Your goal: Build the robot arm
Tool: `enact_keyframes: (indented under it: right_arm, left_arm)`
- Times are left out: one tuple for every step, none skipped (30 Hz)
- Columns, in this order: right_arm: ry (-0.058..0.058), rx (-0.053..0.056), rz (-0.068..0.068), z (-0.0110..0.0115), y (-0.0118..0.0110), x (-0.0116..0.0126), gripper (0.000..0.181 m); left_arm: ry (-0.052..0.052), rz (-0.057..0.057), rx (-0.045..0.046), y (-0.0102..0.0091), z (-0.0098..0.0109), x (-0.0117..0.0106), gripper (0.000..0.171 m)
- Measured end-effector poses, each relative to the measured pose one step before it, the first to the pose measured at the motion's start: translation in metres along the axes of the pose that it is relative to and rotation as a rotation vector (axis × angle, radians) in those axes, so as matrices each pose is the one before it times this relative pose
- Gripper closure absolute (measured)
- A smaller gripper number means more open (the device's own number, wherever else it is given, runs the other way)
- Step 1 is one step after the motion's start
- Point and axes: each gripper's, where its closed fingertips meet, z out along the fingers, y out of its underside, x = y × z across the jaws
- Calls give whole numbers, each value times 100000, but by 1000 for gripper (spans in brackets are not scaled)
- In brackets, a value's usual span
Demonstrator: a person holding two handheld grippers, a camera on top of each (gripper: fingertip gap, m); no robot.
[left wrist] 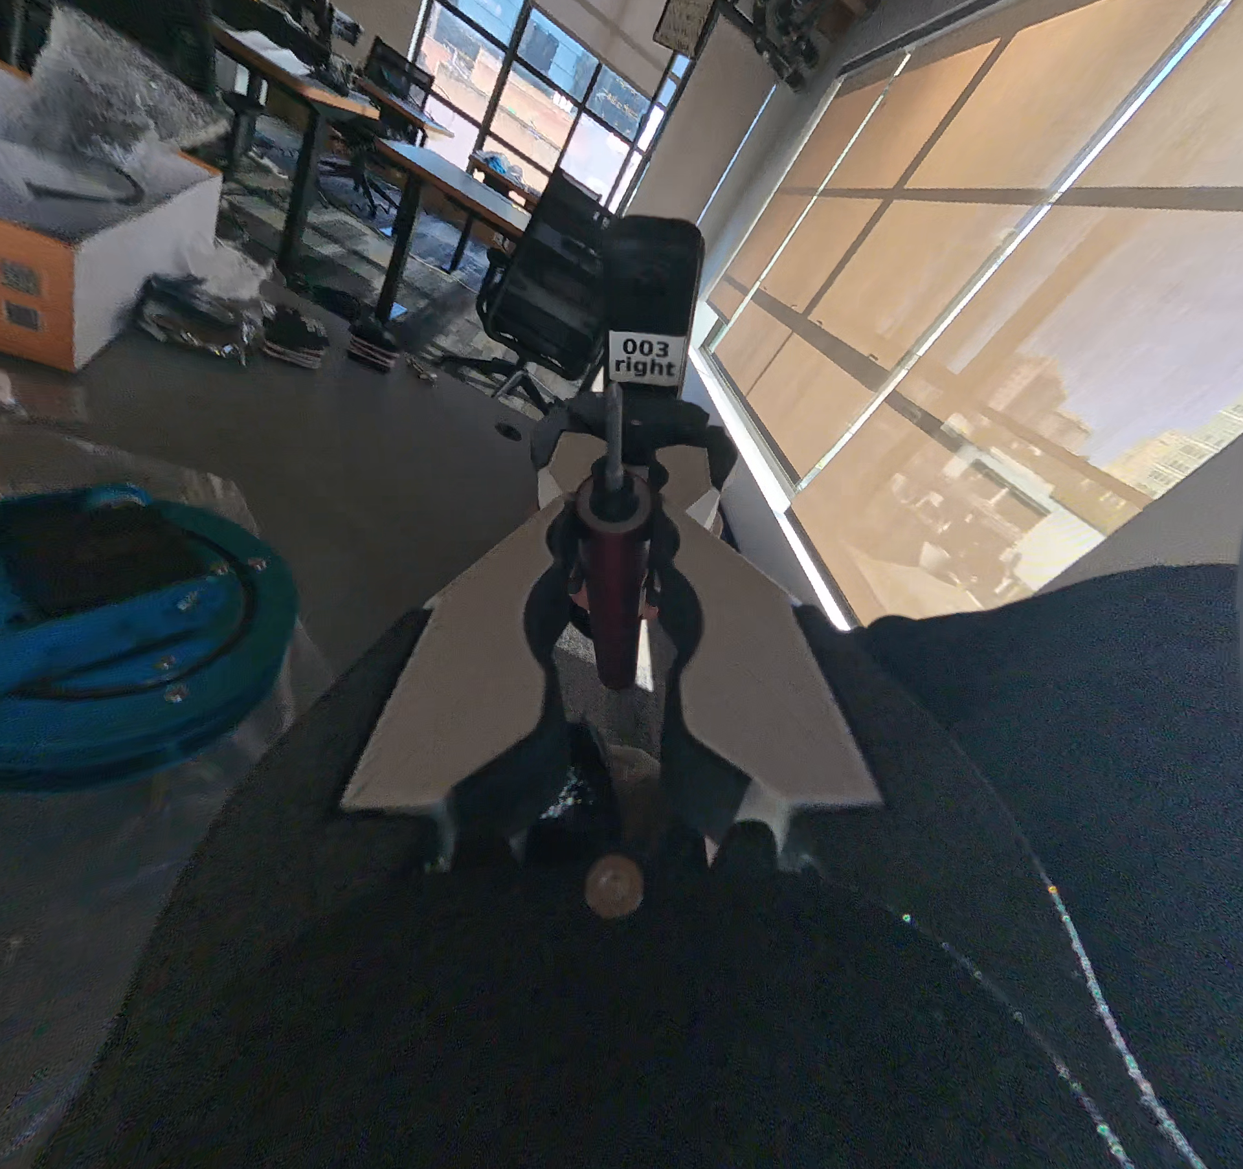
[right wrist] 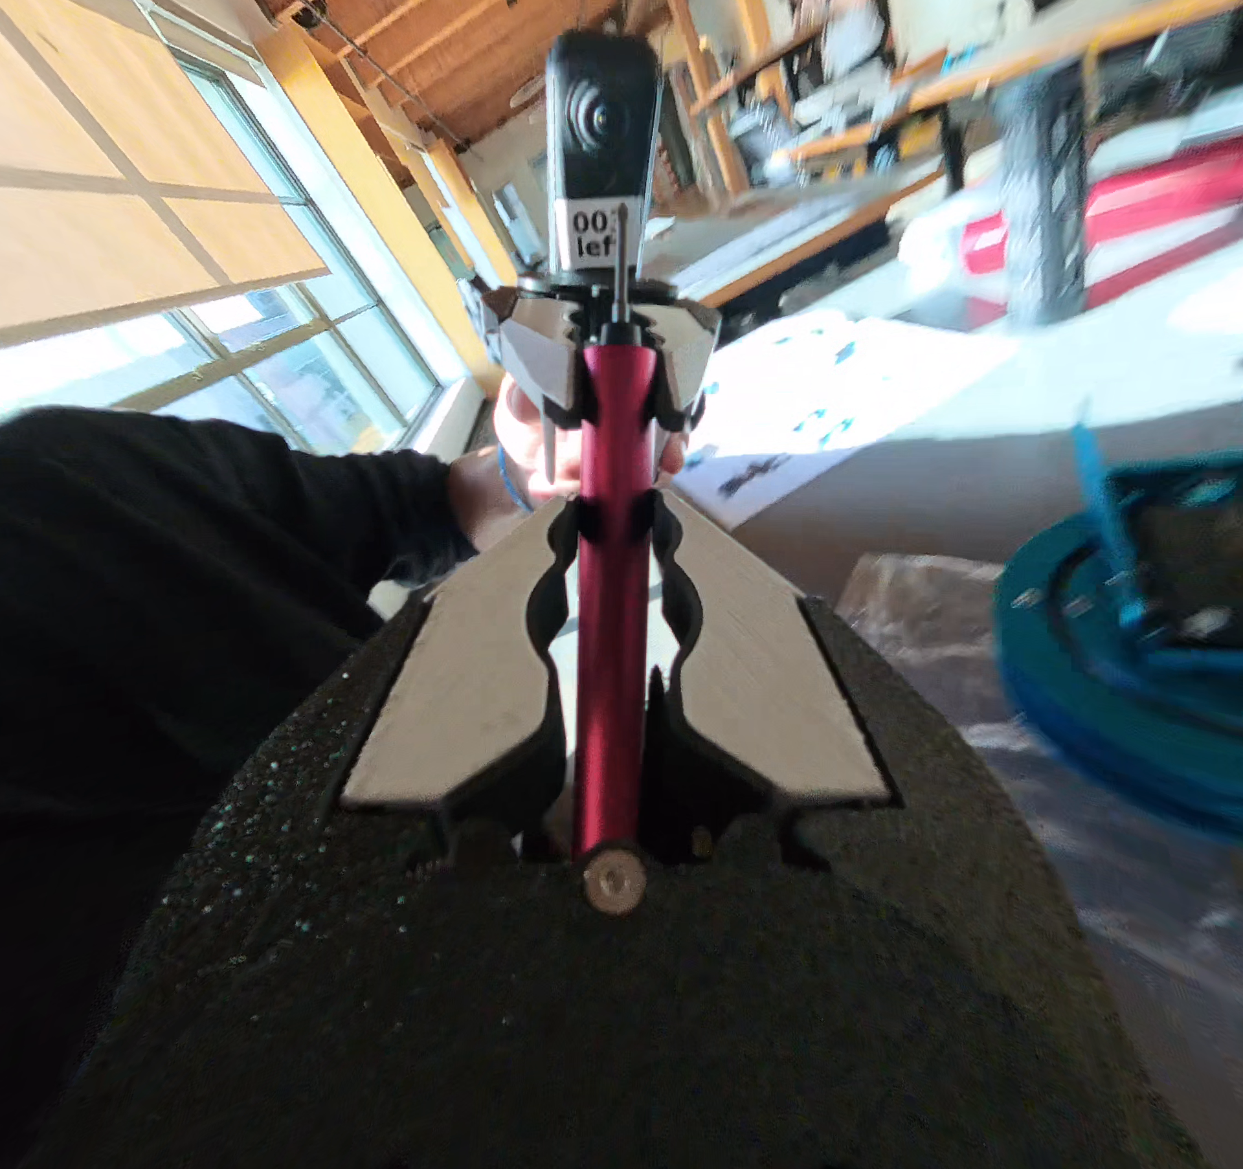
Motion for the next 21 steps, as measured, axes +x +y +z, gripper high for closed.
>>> enact_keyframes:
  right_arm:
    - [1058,3540,-4828,-750,-1382,259,160]
    - [1476,4521,-7121,-864,-1384,273,155]
    - [4345,5053,-8809,-1117,-1283,769,152]
    - [8130,5301,-7403,-1391,-1129,1519,151]
    - [8527,5035,-6543,-1480,-671,1727,148]
    - [8639,6038,-4777,-1479,-357,1852,148]
    - [9190,7091,-93,-1359,-149,1892,152]
    - [5726,6653,3441,-914,197,1135,153]
    - [2125,4866,2643,-377,670,268,148]
    - [6189,1165,115,17,1267,554,142]
    - [9096,-2054,-903,323,1670,870,142]
    - [6421,203,154,519,1244,213,142]
    - [-649,2885,2017,848,657,-975,140]
    - [-2640,3051,2566,1261,346,-1356,133]
    - [-2098,3657,1147,1449,-44,-1294,127]
    - [-1242,5954,295,1473,-683,-1149,119]
    - [-876,5315,1214,1158,-812,-913,120]
    - [-1062,5850,730,832,-1046,-706,120]
    - [-1938,5372,143,561,-1109,-730,119]
    - [493,4415,305,162,-1128,-325,119]
    - [2528,4741,841,-251,-1146,-54,125]
  left_arm:
    - [-1090,1427,1455,-1408,311,-85,154]
    - [-986,1102,1587,-1484,199,-142,153]
    - [-1653,595,1434,-1516,120,-350,153]
    - [-1318,927,918,-1486,87,-451,153]
    - [-1112,734,1250,-1539,65,-625,153]
    - [-556,454,743,-1492,130,-743,153]
    - [-111,-818,374,-1411,215,-857,153]
    - [1076,-2232,347,-1350,313,-802,153]
    - [1989,-2817,-276,-1202,395,-689,154]
    - [1921,-4261,760,-1223,363,-663,154]
    - [2662,-3987,1315,-1164,363,-487,154]
    - [2158,-3738,1597,-1035,396,-465,154]
    - [1506,-3969,1179,-762,407,-437,153]
    - [2318,-4188,1032,-433,414,-246,153]
    - [3042,-4029,966,36,454,-91,153]
    - [3256,-3750,217,519,479,-48,153]
    - [2326,-4124,-546,888,434,-159,153]
    - [2194,-4602,-287,966,351,-123,153]
    - [3728,-2715,169,954,246,200,153]
    - [2784,-50,547,994,91,206,153]
    - [1101,1851,524,1003,-53,79,153]
